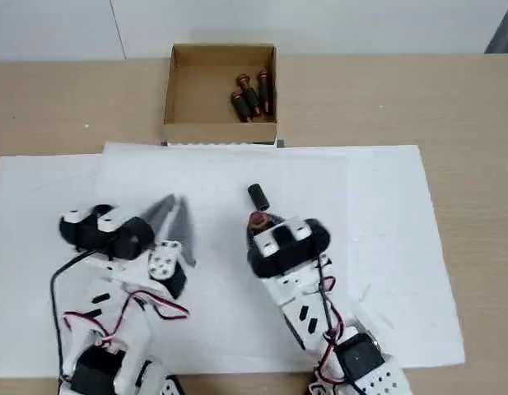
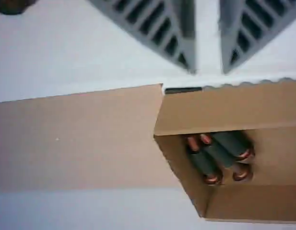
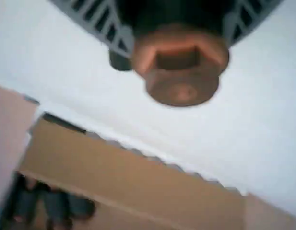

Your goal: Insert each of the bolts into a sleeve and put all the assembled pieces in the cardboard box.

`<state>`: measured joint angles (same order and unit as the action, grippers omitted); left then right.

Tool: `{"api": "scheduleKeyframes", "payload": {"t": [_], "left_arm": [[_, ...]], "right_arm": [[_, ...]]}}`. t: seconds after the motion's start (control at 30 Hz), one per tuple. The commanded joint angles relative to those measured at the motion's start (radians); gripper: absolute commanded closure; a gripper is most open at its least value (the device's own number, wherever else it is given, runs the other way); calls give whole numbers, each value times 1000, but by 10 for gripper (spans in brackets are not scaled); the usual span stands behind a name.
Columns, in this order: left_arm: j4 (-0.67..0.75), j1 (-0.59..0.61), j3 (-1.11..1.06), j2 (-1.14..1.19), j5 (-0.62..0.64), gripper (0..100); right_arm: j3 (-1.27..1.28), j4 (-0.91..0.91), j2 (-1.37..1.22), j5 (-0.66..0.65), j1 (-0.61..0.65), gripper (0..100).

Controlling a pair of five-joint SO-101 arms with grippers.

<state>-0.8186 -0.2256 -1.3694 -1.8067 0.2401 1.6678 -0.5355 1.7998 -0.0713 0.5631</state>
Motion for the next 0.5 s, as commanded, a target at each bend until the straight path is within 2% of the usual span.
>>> {"api": "scheduleKeyframes", "payload": {"t": [0.0,0.13,0.3,0.47], "left_arm": [[-2,75,13,-8,-54,995],[-5,143,-71,-8,-118,995],[-5,196,-199,-8,-124,995],[-5,198,-286,-8,-124,995]], "right_arm": [[-43,-87,7,101,-42,996],[-112,-173,5,166,-51,996],[-247,-193,-8,216,-51,996],[-408,-199,-223,219,-56,996]]}}
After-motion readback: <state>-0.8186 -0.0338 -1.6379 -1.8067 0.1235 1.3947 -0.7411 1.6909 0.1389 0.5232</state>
